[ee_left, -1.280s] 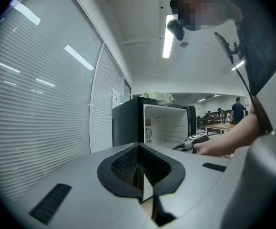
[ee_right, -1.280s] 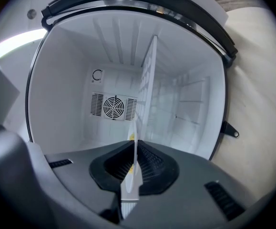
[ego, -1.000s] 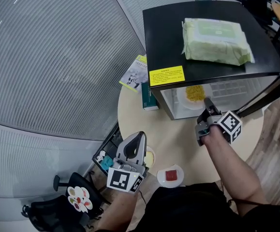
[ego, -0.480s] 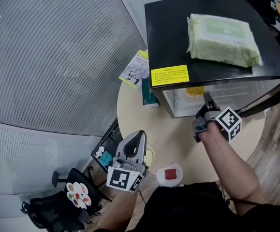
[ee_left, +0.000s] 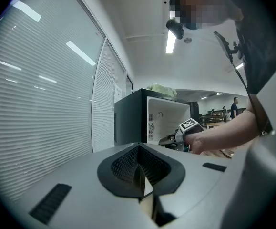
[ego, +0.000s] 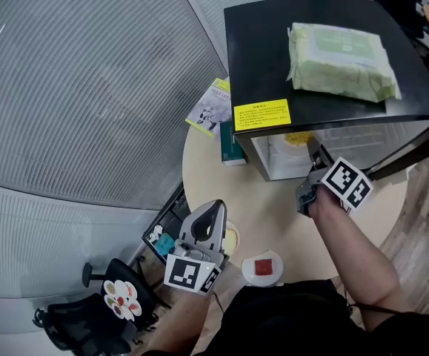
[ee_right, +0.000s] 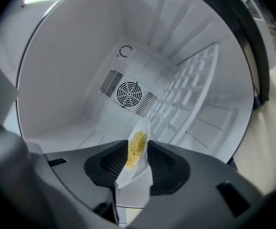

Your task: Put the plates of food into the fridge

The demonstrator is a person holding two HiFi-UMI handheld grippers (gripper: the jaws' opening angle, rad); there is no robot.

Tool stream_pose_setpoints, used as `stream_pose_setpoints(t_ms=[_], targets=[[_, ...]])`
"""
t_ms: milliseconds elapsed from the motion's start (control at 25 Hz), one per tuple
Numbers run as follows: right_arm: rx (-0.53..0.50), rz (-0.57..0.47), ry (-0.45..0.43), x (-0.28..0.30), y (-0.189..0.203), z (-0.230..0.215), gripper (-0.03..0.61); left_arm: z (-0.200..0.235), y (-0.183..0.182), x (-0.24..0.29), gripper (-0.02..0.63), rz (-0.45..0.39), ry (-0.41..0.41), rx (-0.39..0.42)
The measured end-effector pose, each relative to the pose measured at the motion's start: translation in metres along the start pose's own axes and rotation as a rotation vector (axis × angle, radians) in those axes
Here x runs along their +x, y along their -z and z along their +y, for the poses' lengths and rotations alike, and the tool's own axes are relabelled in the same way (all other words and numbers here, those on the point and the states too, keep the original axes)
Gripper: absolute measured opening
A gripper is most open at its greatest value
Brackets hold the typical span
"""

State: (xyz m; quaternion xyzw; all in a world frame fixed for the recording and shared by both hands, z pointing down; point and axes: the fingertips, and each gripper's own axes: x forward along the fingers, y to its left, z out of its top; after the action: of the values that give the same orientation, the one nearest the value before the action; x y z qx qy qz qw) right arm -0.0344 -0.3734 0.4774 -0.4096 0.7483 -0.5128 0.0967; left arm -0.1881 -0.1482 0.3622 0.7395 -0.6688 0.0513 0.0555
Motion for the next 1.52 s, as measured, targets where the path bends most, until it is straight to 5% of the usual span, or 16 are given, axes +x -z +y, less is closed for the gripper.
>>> stream_pose_setpoints(t_ms=[280,680,1000,1200,1520], targets=[[-0.286,0.061,0.054,-0.001,0.004,0.003,0.202,-0.004,-0.005,-0.001,0.003,0.002,0.009,0.019],[-0.547,0.076,0.128,-0.009,0.0,-0.011,0.227,-0.011,-0.011,-0.007,0.003,0.002,0.005,0.036],[-0.548,-0.02,0.07,-0.035,-0.012,-0.012,0.227,-0.022,-0.014,-0.006,0.003,-0.004,0.054,0.05],[-0.464,-0.052,-0.033,-0.064,-0.005,-0.001,0.227,-0.023,-0.024,-0.014,0.003,-0.081,0.116,0.031],[-0.388,-0.131,-0.052,-0.125,0.023,0.019,0.226,-0.003,-0.023,-0.055,0.003,-0.107,0.183,0.021]])
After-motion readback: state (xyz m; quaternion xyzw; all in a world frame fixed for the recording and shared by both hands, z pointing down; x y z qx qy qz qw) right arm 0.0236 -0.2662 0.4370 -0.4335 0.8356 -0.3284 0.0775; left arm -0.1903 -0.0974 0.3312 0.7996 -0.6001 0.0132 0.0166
